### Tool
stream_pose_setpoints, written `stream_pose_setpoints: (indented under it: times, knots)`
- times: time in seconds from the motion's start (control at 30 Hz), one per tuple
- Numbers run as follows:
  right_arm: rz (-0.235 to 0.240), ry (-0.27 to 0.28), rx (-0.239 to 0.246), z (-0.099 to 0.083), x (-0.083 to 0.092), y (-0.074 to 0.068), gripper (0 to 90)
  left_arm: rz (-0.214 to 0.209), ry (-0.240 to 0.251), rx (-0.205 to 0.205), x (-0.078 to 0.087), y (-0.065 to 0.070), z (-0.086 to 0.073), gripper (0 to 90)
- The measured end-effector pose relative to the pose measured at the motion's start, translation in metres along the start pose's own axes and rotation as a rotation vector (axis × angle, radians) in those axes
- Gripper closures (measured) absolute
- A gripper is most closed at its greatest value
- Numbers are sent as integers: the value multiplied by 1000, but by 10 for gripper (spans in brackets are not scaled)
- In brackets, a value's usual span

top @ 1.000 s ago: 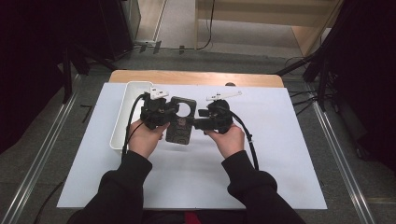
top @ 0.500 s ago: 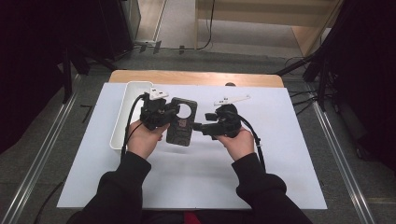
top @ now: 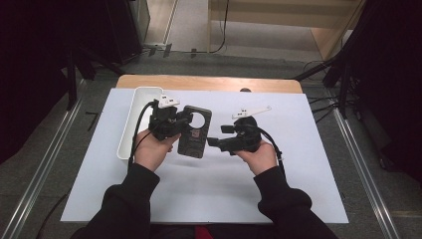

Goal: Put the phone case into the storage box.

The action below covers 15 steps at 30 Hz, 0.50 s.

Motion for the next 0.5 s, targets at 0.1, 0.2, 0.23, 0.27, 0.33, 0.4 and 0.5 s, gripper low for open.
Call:
stream_pose_setpoints:
  times: [0.1,0.2,0.23,0.27,0.33,0.4,0.5]
  knots:
    - [3,-2,13,-3,2,0,215,-9,-3,4,2,0,0,712]
    - [6,-5,17,-6,5,0,214,-16,-1,1,5,2,1,712]
    - [8,-6,17,-7,6,0,214,-15,0,0,6,1,1,712]
    - [12,-7,20,-8,7,0,214,-16,1,1,6,1,2,712]
    - [17,-8,23,-10,9,0,214,-21,0,0,6,1,2,712]
    - [14,-14,25,-13,10,0,214,-25,-1,2,6,1,1,712]
    - [11,-22,33,-19,13,0,214,-32,-5,-2,7,0,1,712]
Point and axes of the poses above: each handheld gripper's, and its own axes: x roughly backward along the jaws, z roughly out of its top, y roughly to its right, the point moved 9 cm from there along -x, roughly forward along the jaws, and after that the axes turned 11 degrees about z, right-handed, at the moved point
